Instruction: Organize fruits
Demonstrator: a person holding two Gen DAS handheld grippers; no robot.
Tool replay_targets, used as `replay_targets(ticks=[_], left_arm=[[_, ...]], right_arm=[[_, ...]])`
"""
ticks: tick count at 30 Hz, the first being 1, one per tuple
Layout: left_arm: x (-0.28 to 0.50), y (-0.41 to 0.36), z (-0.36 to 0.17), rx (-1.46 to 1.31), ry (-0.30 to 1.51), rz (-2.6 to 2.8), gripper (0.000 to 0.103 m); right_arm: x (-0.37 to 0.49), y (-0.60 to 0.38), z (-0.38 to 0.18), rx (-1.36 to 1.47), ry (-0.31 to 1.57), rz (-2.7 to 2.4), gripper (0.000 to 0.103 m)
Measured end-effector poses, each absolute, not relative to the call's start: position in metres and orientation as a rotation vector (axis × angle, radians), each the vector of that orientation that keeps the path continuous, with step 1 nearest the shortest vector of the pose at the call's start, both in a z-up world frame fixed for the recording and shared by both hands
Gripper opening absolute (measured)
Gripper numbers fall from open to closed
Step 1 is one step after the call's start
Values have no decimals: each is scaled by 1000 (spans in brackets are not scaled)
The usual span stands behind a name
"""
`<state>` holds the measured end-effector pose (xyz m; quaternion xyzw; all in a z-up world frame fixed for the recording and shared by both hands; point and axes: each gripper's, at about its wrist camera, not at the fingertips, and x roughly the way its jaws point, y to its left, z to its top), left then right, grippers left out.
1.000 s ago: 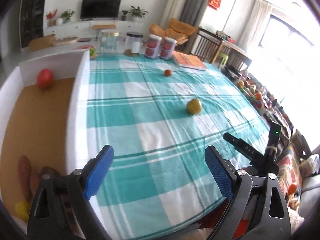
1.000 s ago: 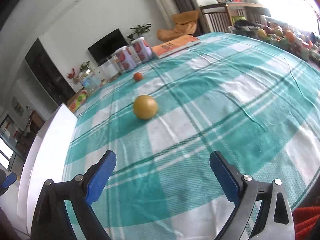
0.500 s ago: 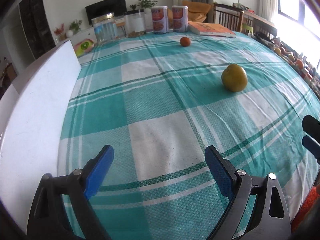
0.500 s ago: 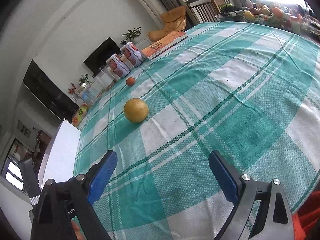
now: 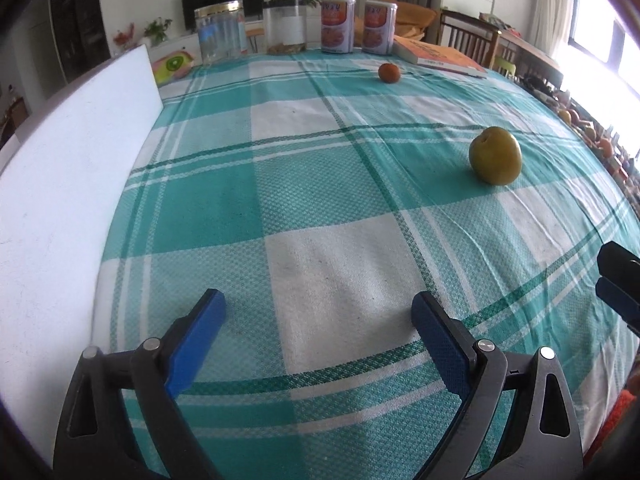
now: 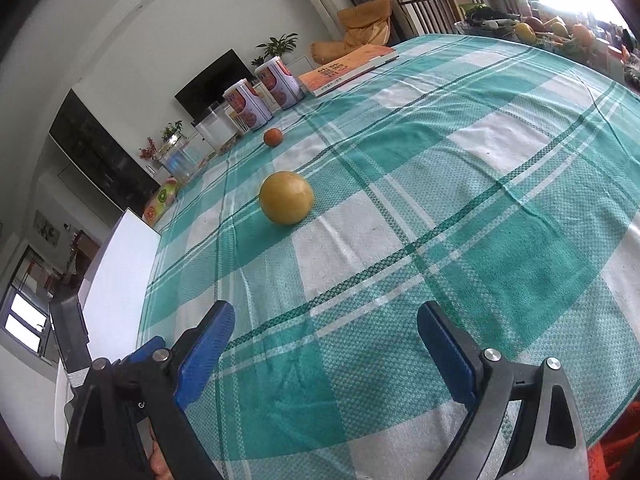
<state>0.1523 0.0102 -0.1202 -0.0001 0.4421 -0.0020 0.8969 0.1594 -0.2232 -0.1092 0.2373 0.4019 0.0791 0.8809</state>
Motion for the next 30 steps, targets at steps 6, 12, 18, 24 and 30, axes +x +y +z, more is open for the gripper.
replay_targets(ticks=[6,12,18,24,30], left_arm=[[153,10,-120,-2,918,-3,96],[153,11,-120,0,919,-3,97],[153,11,-120,-6,923,-4,97],[178,-12,-70,-103,819,-69,97],[303,-54,-49,-187,811,-173,97]], right_arm=[[230,-194,-105,419,865,178,86],[274,-182,-113,428,882,116,75],[262,-207,-114,538,844,205,49],[211,-251,-102,578,735,208,50],[216,-272,-115,698,775,231,50]])
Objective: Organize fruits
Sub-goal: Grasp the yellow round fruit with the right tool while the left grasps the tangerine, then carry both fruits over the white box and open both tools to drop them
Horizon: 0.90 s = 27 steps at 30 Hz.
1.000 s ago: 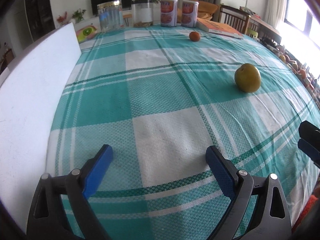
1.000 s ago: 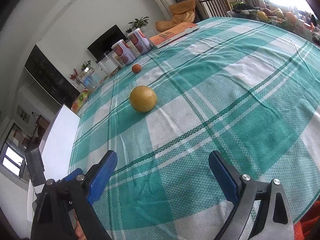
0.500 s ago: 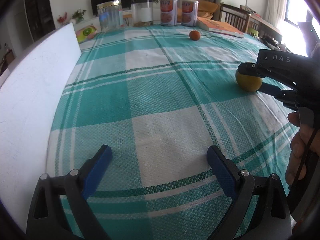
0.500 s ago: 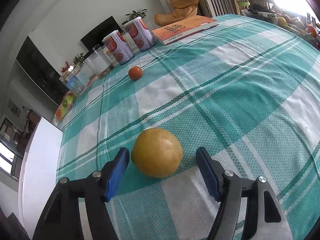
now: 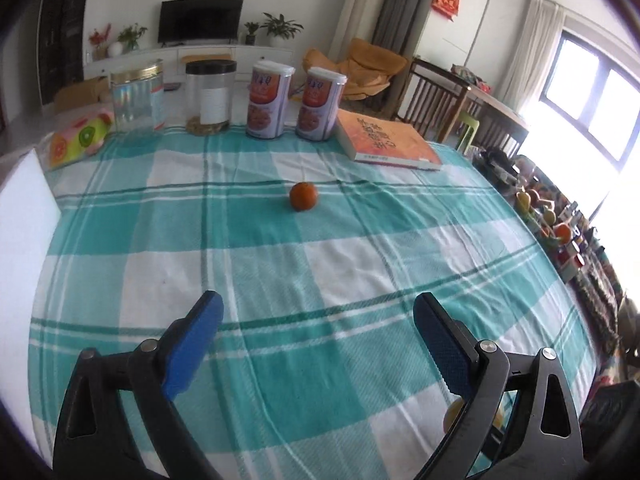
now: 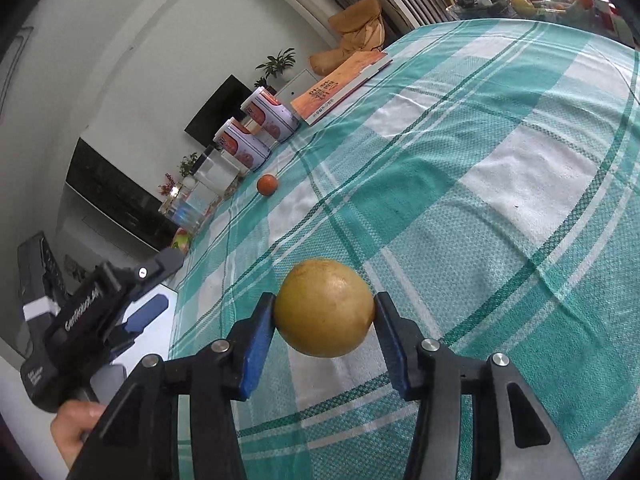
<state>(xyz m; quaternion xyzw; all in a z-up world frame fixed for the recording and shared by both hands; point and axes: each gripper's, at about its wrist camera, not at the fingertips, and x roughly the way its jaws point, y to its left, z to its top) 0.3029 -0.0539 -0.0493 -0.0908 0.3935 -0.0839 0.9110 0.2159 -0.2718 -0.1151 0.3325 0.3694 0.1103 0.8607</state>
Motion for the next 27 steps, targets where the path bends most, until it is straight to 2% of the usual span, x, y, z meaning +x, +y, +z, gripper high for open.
replay_targets(ticks=[3,7,10,11,12,14,15,22,27], left_arm=[[368,-71,-70,-125,878,-145,96],[417,-86,-94,6,904,-52,95],[434,-84,-103,-16,894,-29,87],[437,-82,-106,-24,898,-27,77],[441,-81,-109,-30,908,-31,57],[441,-78,-111,-22,895,-29,32],[440,-76,-109,-26,886,-35,29],[383,-40,-64,-241,876,-109,27],[242,-6,-3,-460,866,-258,27]], right_arm=[[214,-272,-112,698,764,251,49],[216,-271,-110,700,754,266,49],[219,-270,-111,713,758,276,49],[220,-270,-112,718,760,278,49],[220,-271,-112,724,762,280,49],[222,-271,-113,728,765,283,49],[222,-271,-113,728,765,283,50],[218,-271,-111,696,756,262,49],[213,-276,-112,694,751,231,49]])
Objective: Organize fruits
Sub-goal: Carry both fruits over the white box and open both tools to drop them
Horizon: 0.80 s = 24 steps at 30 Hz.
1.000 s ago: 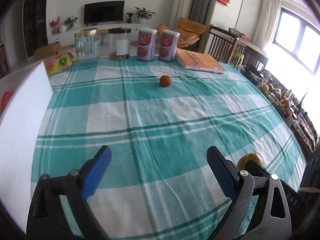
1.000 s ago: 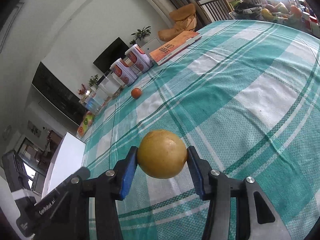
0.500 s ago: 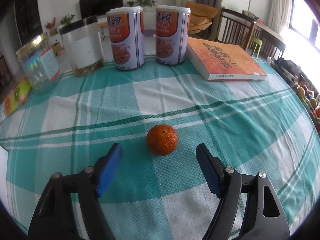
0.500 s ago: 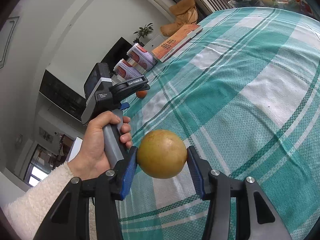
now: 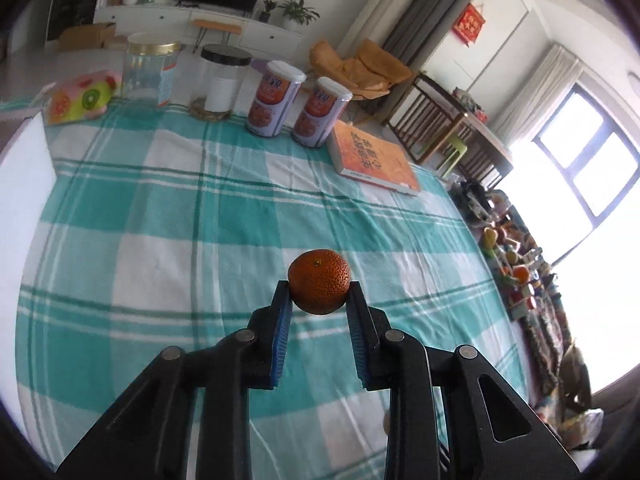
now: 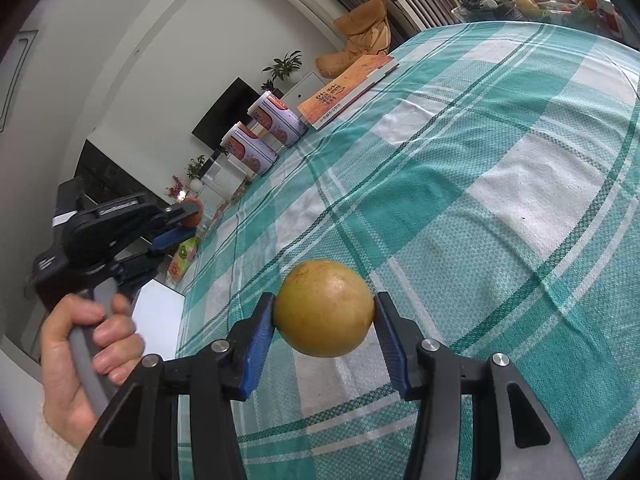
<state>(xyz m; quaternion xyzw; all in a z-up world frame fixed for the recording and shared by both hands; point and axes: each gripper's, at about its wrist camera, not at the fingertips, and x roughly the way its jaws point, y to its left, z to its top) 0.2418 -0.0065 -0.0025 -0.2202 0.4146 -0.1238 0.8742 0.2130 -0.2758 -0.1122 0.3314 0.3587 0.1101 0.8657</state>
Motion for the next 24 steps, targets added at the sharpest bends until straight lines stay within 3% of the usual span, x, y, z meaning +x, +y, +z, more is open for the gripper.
replay_targets(ticks=[5,10,17,21,24], left_arm=[[93,16,25,-519,956,-440,27],[23,94,57,-477,917,-346,27],[24,234,35,-415,865,37,28],[50,289,-4,-401,928,180,28],[73,319,-33,-448,1017,215,28]], right_arm=[[201,-270,-112,628,769,197,50],[170,-230,-93,541,795,317,50],[129,-69,-12,319,852,785,50],[122,56,25,-13,894,985,49],[121,143,17,-331,920,1010,50]])
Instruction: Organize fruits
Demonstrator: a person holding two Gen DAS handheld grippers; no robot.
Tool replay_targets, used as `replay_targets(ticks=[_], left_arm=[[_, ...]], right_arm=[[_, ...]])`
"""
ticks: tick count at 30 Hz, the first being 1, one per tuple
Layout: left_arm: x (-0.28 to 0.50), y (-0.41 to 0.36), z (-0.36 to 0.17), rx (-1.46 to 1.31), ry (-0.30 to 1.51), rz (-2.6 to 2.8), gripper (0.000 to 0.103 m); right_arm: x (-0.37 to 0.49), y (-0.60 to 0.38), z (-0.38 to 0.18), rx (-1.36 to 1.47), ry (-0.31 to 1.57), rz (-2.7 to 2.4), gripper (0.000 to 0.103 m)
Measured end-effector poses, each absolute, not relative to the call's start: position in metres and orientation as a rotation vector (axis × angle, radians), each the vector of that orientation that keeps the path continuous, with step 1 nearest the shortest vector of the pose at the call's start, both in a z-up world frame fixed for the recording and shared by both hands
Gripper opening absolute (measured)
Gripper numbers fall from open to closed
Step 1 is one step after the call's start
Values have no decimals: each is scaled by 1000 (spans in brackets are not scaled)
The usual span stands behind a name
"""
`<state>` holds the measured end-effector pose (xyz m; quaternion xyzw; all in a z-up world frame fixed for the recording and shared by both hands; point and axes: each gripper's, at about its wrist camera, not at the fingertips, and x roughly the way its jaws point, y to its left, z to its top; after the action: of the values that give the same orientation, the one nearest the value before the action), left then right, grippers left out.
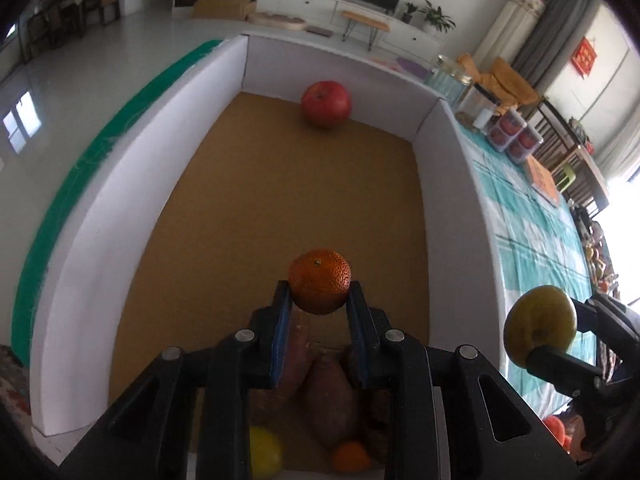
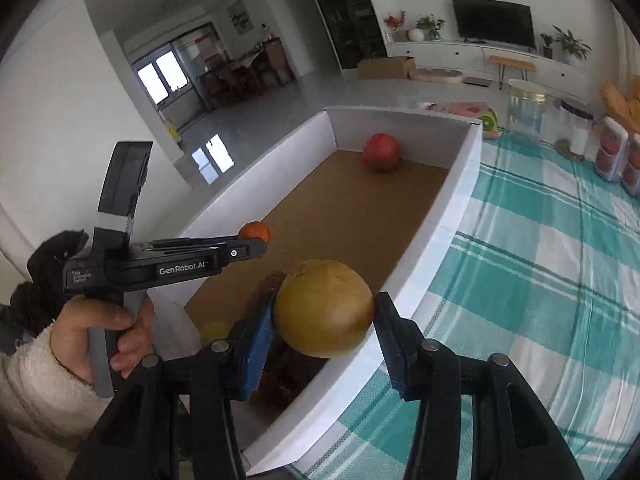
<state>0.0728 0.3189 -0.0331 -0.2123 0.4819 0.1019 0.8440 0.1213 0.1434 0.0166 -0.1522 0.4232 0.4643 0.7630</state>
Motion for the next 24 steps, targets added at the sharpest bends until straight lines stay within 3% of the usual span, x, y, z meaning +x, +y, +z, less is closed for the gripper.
replay_targets(ticks=[7,8,9,10,13,14,17,18,24], left_arm=[[108,338,-82,-492,1221,193,32],[108,336,-83,-485,1226,191,41],[108,335,-82,-475,1225,190,59],[105,333,-79,-460,1213,199,66],[91,321,-53,-340,1106,257,74],[83,316,-41,-285,1056,280,80],[51,288,-4,-151,894,343,97],[39,281,5,-115,845,372,99],[-1,272,17,-119,764,557,101]], right_arm=[[130,227,-47,-704,1057,953,50],[129,228,-51,-725,1067,951,50],[128,227,-51,-732,1059,952,54],[129,224,-48,-731,1047,942,58],[139,207,-21,-647,1009,899,74],[141,197,-9,-594,993,887,76],[141,165,25,-414,934,825,97],[139,156,33,-363,916,798,103],[110,109,29,-185,997,675,103]])
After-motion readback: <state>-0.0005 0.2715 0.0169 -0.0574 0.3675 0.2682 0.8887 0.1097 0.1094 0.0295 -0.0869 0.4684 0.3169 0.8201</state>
